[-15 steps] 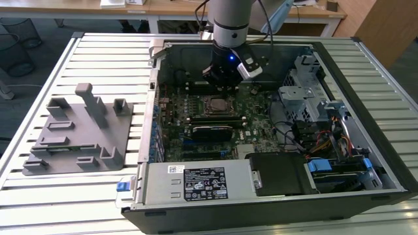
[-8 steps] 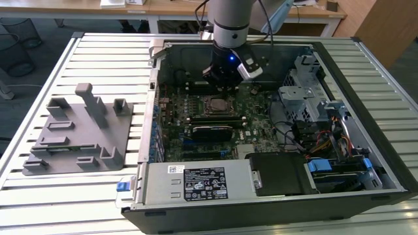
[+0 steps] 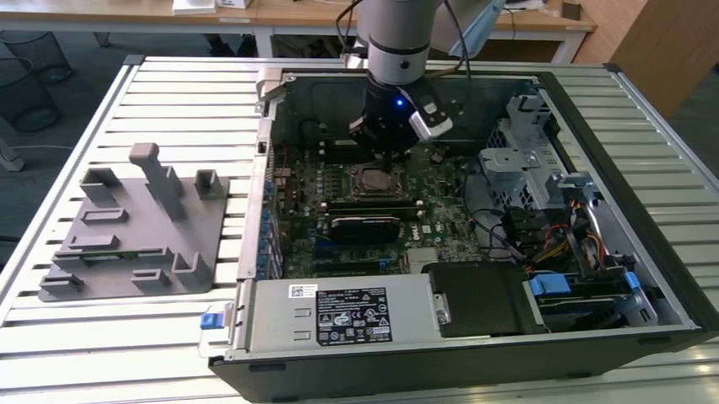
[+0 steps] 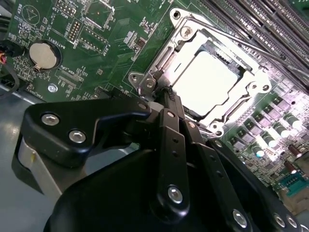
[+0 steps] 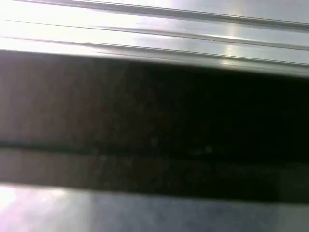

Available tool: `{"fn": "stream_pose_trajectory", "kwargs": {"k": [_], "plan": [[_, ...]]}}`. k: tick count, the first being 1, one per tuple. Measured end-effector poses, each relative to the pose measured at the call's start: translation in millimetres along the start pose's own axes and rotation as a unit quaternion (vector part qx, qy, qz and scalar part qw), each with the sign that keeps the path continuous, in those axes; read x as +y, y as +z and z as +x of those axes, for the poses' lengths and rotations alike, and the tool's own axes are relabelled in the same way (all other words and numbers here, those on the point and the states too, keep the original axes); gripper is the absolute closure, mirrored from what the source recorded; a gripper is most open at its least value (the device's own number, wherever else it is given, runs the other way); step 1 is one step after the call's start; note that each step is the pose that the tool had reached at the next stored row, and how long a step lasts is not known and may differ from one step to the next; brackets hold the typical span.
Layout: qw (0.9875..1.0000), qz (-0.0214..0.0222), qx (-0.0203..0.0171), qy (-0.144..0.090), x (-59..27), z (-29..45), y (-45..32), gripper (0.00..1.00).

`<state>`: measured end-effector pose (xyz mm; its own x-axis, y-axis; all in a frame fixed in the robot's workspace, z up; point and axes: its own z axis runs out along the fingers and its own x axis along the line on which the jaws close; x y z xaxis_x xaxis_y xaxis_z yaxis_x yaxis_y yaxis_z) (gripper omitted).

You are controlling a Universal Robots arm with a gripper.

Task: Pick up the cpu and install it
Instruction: 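Install the first cpu locking lever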

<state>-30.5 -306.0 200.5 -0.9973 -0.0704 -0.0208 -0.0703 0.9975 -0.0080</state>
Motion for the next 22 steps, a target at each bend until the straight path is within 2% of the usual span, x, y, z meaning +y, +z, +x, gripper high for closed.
{"fn": "stream_pose_trajectory", "kwargs": {"k": [5, 11, 17, 19, 22], "plan": [[1.0, 0.0007, 0.0003, 0.0, -0.1, -0.3, 0.8, 0.89], [1.0, 0.0004, 0.0005, 0.0, -0.4, -0.4, -2.9, 0.89], [1.0, 0.0004, 0.0005, 0.0, -7.7, 0.5, -3.0, 0.89], [1.0, 0.0001, 0.0005, 0.0, -8.4, 1.0, -5.0, 0.89], [1.0, -0.0003, 0.0005, 0.0, -8.4, 2.4, -12.3, 0.89]]}}
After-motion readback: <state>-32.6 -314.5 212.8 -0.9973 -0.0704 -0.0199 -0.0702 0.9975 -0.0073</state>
